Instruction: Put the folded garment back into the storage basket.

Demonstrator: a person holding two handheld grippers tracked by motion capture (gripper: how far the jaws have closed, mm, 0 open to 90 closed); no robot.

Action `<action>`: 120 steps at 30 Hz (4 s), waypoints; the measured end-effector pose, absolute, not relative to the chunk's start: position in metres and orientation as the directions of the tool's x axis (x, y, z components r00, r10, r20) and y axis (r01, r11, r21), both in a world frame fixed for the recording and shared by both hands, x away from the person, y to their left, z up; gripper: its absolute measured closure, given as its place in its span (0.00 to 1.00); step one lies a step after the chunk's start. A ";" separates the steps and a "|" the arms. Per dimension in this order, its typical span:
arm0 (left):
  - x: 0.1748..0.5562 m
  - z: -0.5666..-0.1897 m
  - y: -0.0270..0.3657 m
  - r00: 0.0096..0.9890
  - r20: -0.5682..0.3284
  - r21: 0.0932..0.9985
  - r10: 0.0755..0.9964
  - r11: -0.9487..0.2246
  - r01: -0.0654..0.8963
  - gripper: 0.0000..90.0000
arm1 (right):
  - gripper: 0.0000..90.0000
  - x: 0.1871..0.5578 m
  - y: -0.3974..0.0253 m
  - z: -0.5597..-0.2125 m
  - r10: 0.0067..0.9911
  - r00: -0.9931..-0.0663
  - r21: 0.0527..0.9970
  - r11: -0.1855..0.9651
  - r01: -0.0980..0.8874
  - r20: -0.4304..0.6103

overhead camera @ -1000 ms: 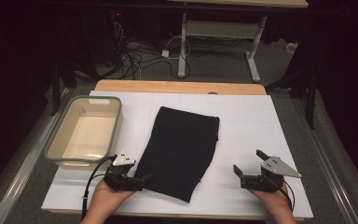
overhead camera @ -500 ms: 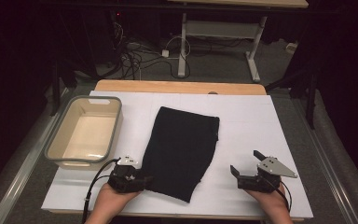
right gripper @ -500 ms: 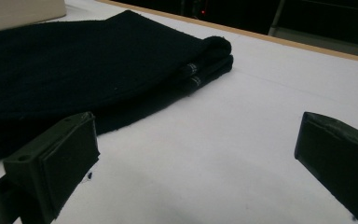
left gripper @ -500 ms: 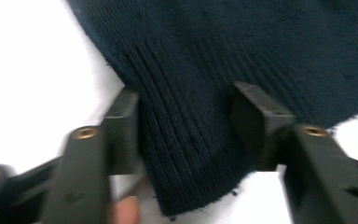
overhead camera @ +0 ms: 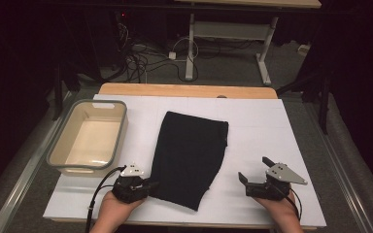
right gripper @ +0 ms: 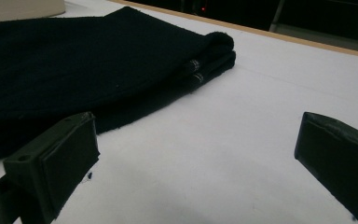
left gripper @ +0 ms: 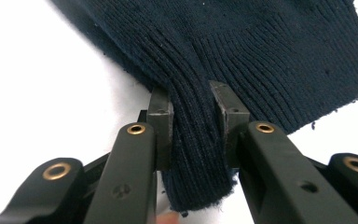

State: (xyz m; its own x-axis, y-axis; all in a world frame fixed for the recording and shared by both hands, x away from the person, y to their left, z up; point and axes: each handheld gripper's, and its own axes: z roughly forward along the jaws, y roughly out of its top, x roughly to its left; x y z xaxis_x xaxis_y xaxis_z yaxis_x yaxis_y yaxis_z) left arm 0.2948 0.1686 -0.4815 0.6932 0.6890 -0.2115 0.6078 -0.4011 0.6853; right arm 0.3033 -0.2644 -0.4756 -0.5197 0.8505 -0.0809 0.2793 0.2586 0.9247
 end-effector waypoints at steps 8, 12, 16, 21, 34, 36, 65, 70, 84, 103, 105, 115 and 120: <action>0.293 -0.478 0.174 0.687 -0.170 0.705 0.706 -0.400 0.585 0.79 | 0.00 0.304 -0.268 -0.476 0.858 -0.510 0.929 0.238 0.284 -0.064; 0.292 -0.477 0.173 0.690 -0.117 0.706 0.714 -0.429 0.564 0.79 | 0.00 0.304 -0.269 -0.476 0.860 -0.507 0.931 0.232 0.283 -0.060; 0.295 -0.476 0.176 0.683 -0.090 0.698 0.725 -0.443 0.562 0.79 | 0.00 0.305 -0.272 -0.475 0.863 -0.503 0.933 0.223 0.284 -0.053; 0.300 -0.470 0.178 0.684 -0.043 0.667 0.728 -0.489 0.563 0.79 | 0.00 0.306 -0.276 -0.474 0.868 -0.494 0.934 0.217 0.283 -0.052; 0.319 -0.457 0.176 0.710 0.001 0.550 0.704 -0.593 0.587 0.79 | 0.00 0.309 -0.282 -0.471 0.880 -0.473 0.939 0.198 0.281 -0.043; 0.320 -0.455 0.176 0.711 0.004 0.539 0.703 -0.600 0.591 0.79 | 0.00 0.310 -0.282 -0.472 0.881 -0.471 0.938 0.194 0.286 -0.039; 0.328 -0.442 0.164 0.757 0.024 0.294 0.653 -0.728 0.619 0.80 | 0.00 0.306 -0.279 -0.471 0.876 -0.481 0.938 0.198 0.283 -0.040; 0.338 -0.447 0.166 0.741 -0.050 0.276 0.670 -0.704 0.655 0.79 | 0.00 0.308 -0.275 -0.472 0.874 -0.484 0.940 0.197 0.280 -0.039; 0.343 -0.449 0.165 0.751 -0.060 0.267 0.658 -0.714 0.647 0.77 | 0.03 0.342 -0.232 -0.458 0.866 -0.501 0.924 0.186 0.334 0.007; 0.343 -0.449 0.165 0.763 -0.057 0.271 0.643 -0.726 0.632 0.77 | 0.37 0.472 -0.185 -0.479 0.916 -0.395 0.729 0.220 0.648 0.075; 0.343 -0.449 0.165 0.763 -0.059 0.271 0.643 -0.726 0.632 0.77 | 0.49 0.469 -0.184 -0.480 0.899 -0.430 0.737 0.232 0.635 0.088; 0.343 -0.449 0.162 0.763 -0.049 0.259 0.645 -0.729 0.633 0.77 | 0.85 0.464 -0.183 -0.483 0.841 -0.518 0.755 0.234 0.612 0.159; 0.342 -0.448 0.160 0.765 -0.032 0.248 0.643 -0.736 0.630 0.77 | 0.86 0.462 -0.181 -0.483 0.841 -0.525 0.762 0.254 0.595 0.129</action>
